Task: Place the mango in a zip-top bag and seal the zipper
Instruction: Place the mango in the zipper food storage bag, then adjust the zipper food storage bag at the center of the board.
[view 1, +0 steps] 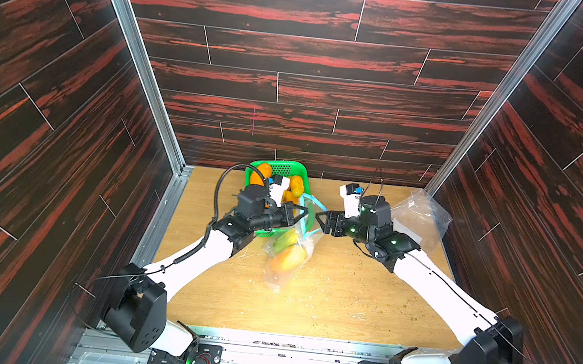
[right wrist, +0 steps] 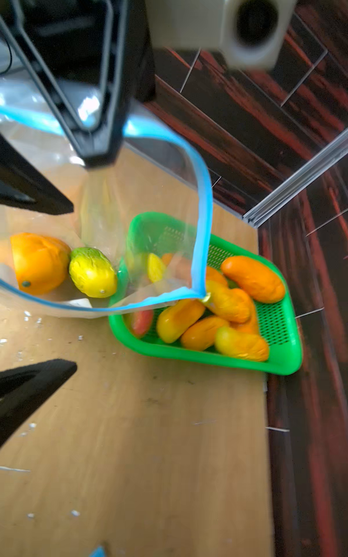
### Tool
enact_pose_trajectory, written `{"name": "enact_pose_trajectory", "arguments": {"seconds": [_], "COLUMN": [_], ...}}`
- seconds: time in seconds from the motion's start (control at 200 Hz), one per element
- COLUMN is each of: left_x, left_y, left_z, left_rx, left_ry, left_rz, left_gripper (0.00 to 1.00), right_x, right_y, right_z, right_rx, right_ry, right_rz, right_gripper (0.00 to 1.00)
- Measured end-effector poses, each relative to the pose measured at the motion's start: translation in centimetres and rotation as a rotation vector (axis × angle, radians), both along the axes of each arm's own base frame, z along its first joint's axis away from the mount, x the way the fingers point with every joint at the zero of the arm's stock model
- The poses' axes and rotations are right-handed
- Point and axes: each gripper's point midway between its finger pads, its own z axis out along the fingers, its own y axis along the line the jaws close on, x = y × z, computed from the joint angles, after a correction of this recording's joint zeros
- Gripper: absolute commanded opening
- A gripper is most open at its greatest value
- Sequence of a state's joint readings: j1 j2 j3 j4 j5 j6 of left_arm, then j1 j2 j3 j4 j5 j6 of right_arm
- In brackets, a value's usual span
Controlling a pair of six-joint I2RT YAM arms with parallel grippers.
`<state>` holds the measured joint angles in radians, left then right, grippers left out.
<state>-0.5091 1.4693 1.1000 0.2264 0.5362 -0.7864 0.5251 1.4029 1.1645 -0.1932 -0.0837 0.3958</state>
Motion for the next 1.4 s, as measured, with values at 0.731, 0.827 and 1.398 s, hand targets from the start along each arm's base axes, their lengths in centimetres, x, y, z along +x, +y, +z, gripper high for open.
{"name": "enact_pose_trajectory", "arguments": {"seconds": [0.731, 0.827, 1.398], "left_x": [-0.7, -1.3, 6.5], "left_y": [3.0, 4.9, 10.7], "left_z": [-1.0, 1.7, -1.4], "left_rx": [0.204, 0.249, 0.472], "left_ry": [-0.040, -0.118, -0.039], "left_rz": [0.092, 0.159, 0.447], "left_gripper": [0.84, 0.91, 0.88], "right_x": [-1.0, -1.5, -0.2], "right_y": [-2.4, -3.9, -6.1], "right_z": [0.6, 2.9, 6.8], "right_rx": [0.063, 0.028, -0.210], "right_ry": [0.065, 0.003, -0.147], "right_rz": [-0.032, -0.077, -0.169], "right_gripper": [0.00, 0.00, 0.00]}}
